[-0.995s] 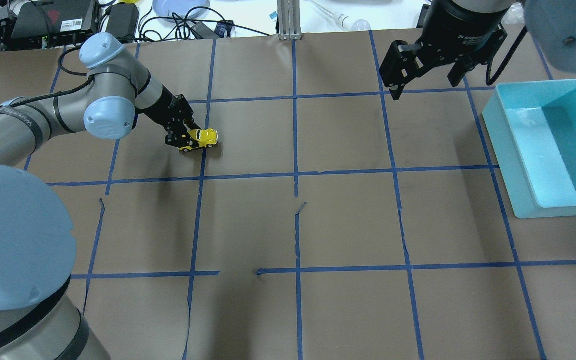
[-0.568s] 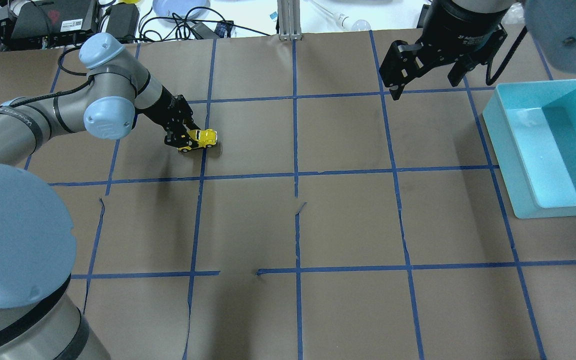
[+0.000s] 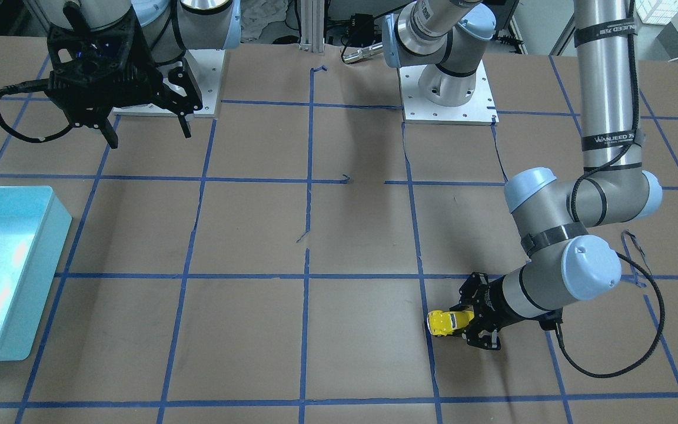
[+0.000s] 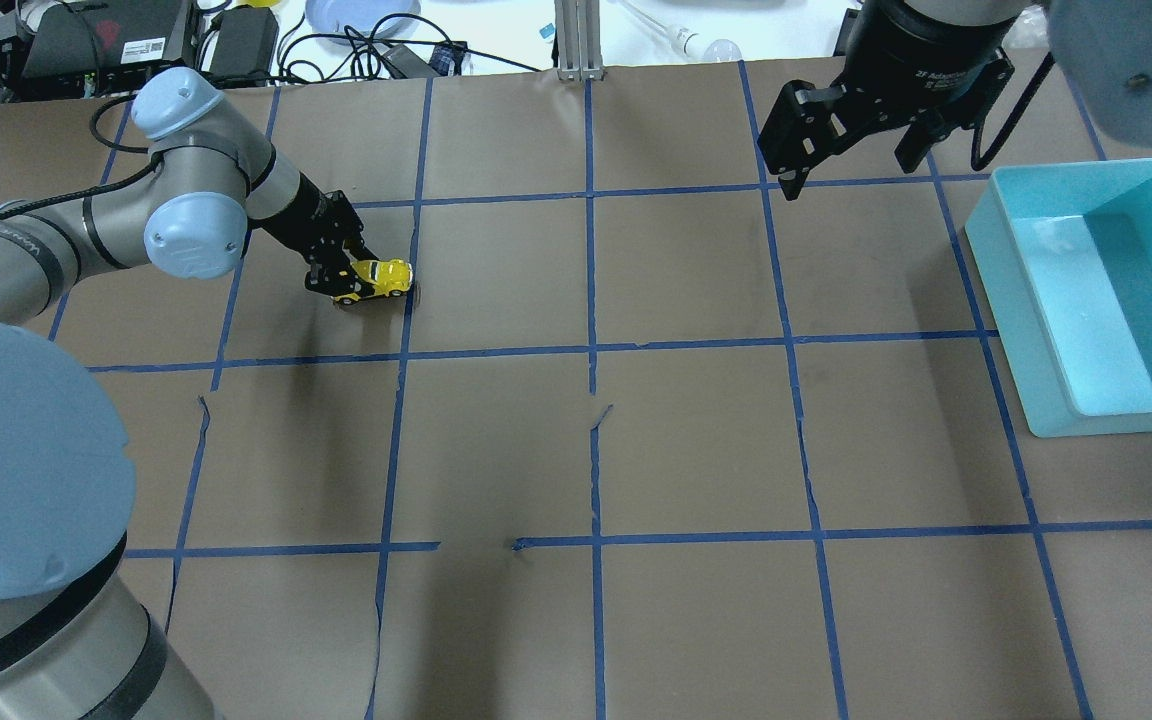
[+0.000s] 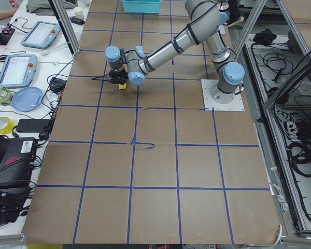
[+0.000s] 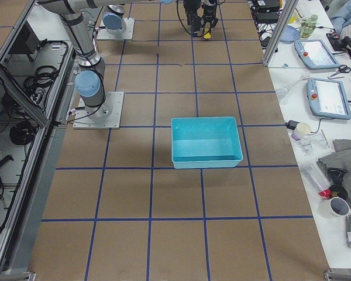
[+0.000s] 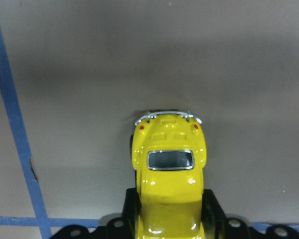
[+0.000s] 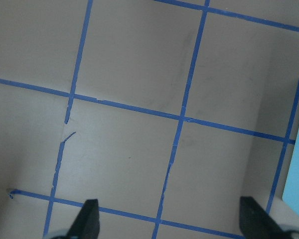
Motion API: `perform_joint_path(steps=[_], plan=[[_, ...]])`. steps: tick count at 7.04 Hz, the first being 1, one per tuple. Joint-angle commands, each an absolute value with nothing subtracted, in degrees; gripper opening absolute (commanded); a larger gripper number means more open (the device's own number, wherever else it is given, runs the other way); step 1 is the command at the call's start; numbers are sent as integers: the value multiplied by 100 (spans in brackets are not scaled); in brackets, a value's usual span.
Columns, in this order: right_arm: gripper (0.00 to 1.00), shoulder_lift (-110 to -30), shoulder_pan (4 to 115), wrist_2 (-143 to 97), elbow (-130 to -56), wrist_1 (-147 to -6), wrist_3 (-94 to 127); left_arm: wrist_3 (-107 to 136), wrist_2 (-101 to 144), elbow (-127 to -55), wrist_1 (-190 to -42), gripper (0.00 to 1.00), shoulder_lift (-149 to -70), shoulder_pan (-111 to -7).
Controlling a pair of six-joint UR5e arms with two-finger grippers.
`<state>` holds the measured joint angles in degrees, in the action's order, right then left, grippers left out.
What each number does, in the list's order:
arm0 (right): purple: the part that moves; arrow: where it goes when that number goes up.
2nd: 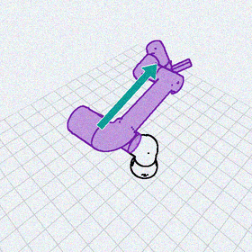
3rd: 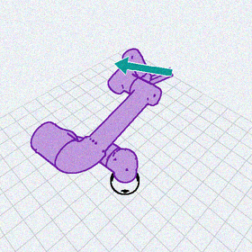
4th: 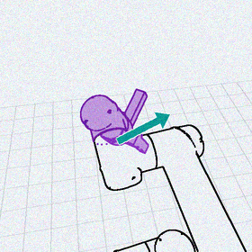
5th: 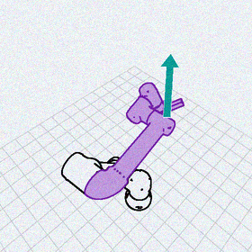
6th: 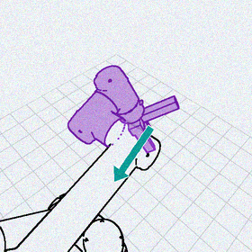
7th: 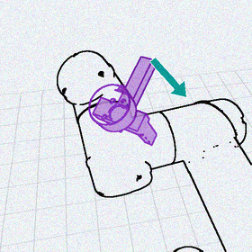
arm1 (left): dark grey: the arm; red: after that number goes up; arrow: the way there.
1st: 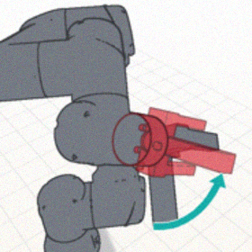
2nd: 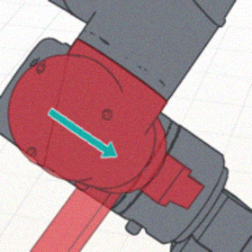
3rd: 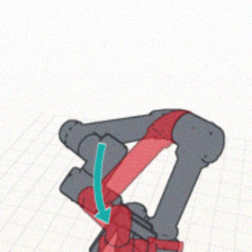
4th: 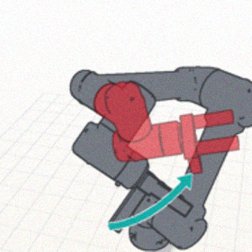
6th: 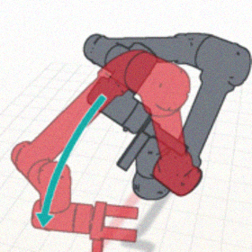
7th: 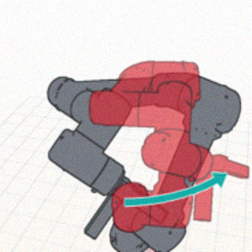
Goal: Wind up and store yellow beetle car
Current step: 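Drag the held car backward along the table with the left gripper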
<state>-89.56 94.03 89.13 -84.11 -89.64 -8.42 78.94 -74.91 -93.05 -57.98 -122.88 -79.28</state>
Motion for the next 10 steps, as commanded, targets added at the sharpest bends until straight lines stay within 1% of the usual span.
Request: perform_joint_path(steps=[1, 8, 10], plan=[[100, -8956, 9396, 8912, -8411, -8965, -835, 7692, -7497, -9316, -5801, 0, -12287, -7806], [100, -8956, 9404, 8903, -8411, -8965, -844, 7059, -7488, -9308, -6011, 0, -12261, -7287], [100, -8956, 9404, 8903, -8411, -8956, -844, 6962, -7497, -9334, -6012, 0, -12270, -7277]])
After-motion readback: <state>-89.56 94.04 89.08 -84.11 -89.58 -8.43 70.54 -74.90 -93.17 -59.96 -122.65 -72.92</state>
